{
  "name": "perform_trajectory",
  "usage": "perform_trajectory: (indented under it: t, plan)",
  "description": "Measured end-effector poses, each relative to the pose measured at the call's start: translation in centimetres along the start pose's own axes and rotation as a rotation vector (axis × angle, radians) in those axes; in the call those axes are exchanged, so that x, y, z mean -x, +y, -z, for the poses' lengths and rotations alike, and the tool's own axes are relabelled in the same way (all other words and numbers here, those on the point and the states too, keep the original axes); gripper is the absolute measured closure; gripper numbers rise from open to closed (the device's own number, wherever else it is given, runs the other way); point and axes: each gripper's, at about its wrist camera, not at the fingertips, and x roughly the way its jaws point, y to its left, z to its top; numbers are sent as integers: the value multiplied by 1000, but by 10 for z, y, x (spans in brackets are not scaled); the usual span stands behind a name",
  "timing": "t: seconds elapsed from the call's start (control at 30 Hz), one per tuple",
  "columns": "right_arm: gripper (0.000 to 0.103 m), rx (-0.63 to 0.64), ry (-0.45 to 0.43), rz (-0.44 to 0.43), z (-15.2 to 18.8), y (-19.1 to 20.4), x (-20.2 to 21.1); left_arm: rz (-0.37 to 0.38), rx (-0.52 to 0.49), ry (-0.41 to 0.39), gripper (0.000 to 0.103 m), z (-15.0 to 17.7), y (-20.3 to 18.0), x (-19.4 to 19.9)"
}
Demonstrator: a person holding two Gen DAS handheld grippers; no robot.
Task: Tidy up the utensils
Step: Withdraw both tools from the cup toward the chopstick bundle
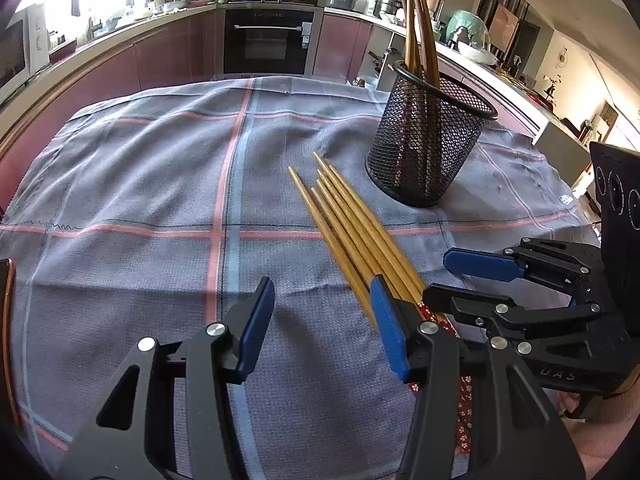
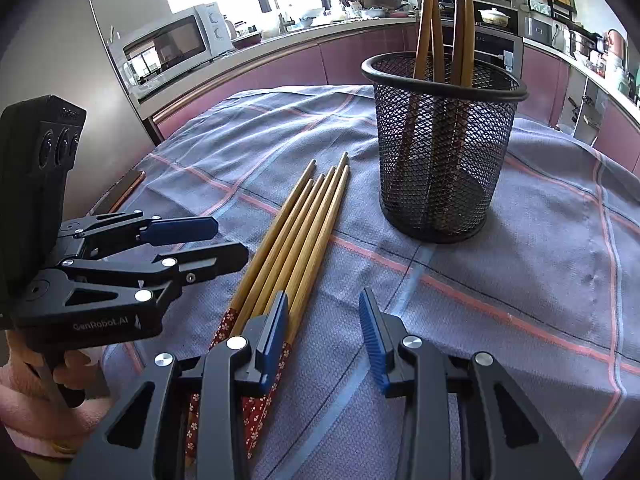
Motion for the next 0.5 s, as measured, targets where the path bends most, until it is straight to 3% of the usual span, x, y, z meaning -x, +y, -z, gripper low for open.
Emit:
perform_trajectory:
  t: [0.5]
  plan:
    - [68,4,1,24,0,-3,-1,-1,-36,18,50,1,-10,-9]
